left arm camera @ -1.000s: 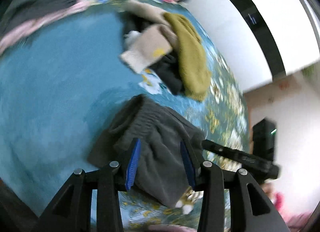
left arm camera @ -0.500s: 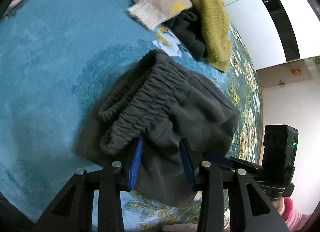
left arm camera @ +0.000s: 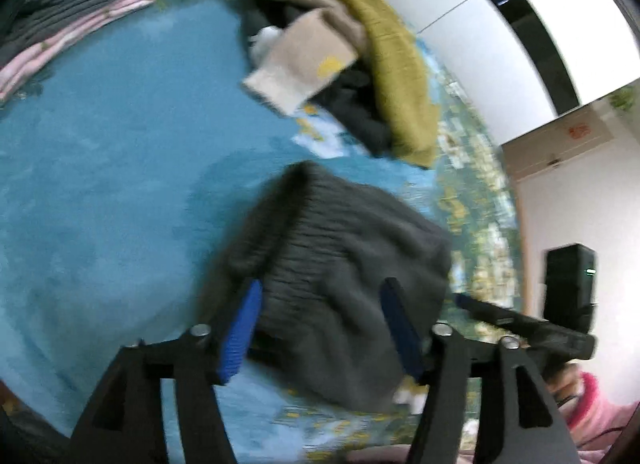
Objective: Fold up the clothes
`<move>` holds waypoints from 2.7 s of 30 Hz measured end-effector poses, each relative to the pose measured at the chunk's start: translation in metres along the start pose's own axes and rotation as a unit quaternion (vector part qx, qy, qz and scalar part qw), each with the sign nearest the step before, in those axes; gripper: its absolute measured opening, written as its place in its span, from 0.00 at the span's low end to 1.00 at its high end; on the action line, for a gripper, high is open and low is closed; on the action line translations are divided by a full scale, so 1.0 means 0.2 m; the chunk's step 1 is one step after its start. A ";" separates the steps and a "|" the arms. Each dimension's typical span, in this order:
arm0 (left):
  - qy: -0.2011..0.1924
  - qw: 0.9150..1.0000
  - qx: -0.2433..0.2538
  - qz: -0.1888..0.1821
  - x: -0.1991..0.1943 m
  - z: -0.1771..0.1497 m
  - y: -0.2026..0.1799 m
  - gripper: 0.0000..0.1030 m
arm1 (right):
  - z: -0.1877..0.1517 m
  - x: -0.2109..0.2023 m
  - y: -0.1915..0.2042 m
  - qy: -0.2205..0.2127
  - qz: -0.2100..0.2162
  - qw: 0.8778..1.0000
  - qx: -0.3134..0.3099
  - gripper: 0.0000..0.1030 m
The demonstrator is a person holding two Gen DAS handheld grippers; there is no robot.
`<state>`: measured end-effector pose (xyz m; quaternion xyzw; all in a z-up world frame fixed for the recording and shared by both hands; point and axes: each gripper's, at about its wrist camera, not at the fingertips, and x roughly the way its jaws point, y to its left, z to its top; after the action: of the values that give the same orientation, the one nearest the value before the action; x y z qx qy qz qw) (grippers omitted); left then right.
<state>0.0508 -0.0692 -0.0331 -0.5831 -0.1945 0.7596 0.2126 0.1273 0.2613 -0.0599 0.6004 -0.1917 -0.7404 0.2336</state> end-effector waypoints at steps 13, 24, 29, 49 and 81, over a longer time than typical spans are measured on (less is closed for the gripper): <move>0.074 0.995 -0.057 -0.040 0.23 0.10 0.23 0.88 | -0.16 0.23 -0.44 0.006 0.098 0.970 0.222 0.86; 0.090 0.988 -0.085 -0.093 0.33 0.13 0.27 0.88 | -0.11 0.26 -0.47 0.000 0.101 0.964 0.247 0.86; 0.089 0.987 -0.083 -0.101 0.32 0.13 0.26 0.88 | -0.10 0.28 -0.45 -0.005 0.101 0.961 0.256 0.86; 0.007 0.994 -0.051 -0.097 0.15 0.10 0.18 0.56 | 0.22 0.09 -0.05 -0.012 0.001 0.996 0.090 0.46; -0.300 0.917 -0.261 -0.036 -1.17 0.70 1.49 0.56 | 1.65 1.37 2.49 0.142 0.096 0.932 -0.321 0.46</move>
<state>-0.0592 -0.4530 0.0275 -0.3555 -0.4614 0.8128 0.0116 -0.1843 -0.3029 0.0707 0.5711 0.0343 -0.6434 0.5086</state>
